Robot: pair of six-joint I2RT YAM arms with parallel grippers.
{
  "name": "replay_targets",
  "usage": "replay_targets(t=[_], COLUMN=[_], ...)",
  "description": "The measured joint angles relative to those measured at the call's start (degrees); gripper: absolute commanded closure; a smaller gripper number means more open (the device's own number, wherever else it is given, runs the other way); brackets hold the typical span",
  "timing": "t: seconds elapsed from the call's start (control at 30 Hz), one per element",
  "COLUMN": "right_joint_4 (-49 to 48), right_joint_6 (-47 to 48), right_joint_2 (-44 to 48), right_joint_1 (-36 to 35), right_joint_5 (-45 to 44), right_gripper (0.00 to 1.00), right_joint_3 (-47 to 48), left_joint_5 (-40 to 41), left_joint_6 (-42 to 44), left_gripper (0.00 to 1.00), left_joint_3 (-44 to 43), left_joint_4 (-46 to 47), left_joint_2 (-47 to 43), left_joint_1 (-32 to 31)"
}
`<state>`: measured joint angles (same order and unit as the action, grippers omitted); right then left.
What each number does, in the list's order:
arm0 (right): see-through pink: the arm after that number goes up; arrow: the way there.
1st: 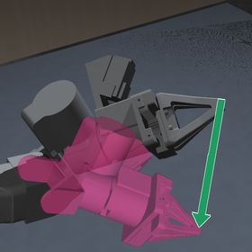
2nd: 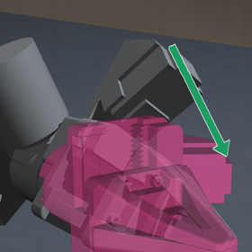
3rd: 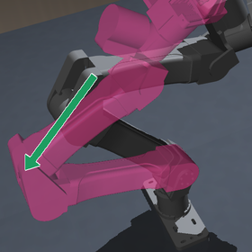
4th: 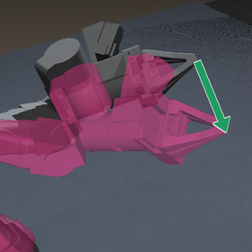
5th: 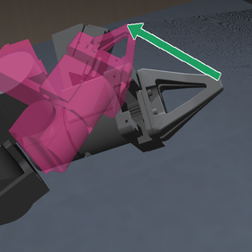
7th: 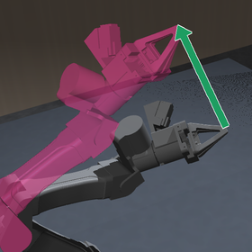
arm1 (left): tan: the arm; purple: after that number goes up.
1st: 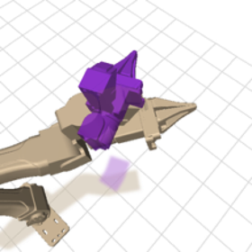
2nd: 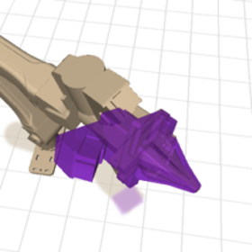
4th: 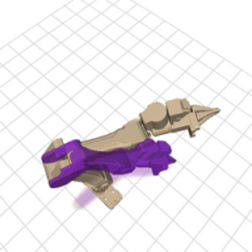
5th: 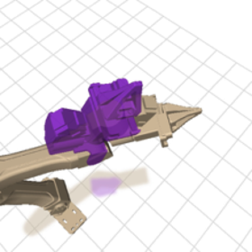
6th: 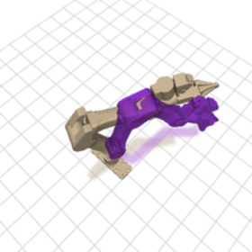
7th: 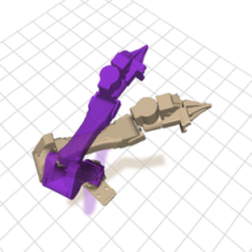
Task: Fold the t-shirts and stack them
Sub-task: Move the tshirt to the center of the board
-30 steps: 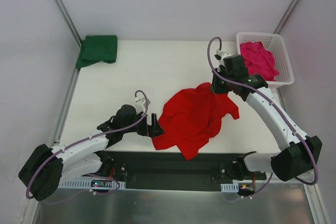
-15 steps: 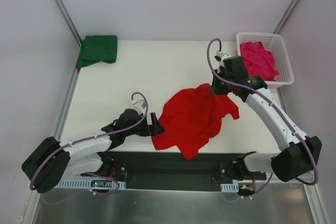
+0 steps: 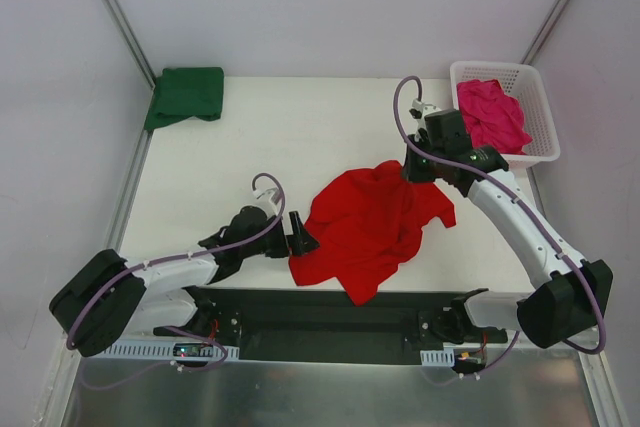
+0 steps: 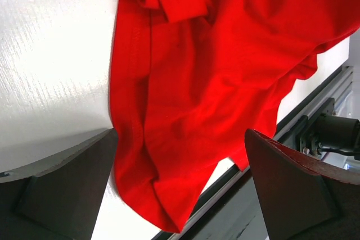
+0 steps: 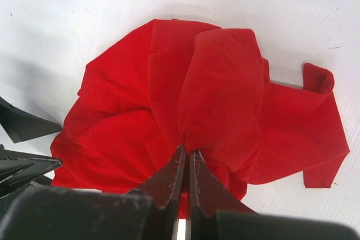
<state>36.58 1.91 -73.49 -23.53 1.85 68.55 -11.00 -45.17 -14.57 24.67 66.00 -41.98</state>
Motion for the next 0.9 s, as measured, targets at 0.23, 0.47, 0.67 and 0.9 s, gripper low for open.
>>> replay_targets(t=[0.23, 0.47, 0.67, 0.9], right_joint_4=[-0.4, -0.9, -1.3, -1.3], right_joint_6=[0.0, -0.2, -0.4, -0.4], right_joint_2=[0.0, 0.0, 0.0, 0.0], right_joint_1=[0.0, 0.0, 0.0, 0.0], right_joint_5=[-0.1, -0.1, -0.1, -0.1], right_gripper=[0.98, 0.98, 0.98, 0.98], right_joint_3=[-0.3, -0.9, -1.0, -1.0], left_joint_5=[-0.1, 0.0, 0.0, 1.2], left_joint_6=[-0.3, 1.3, 1.5, 0.8], left_gripper=[0.14, 0.25, 0.26, 0.34], left_joint_3=[1.6, 3.0, 3.0, 0.3], left_joint_4=[-5.4, -14.6, -15.6, -14.1], left_joint_2=[-6.4, -14.3, -13.7, -8.0], left_joint_1=[0.0, 0.0, -0.1, -5.7])
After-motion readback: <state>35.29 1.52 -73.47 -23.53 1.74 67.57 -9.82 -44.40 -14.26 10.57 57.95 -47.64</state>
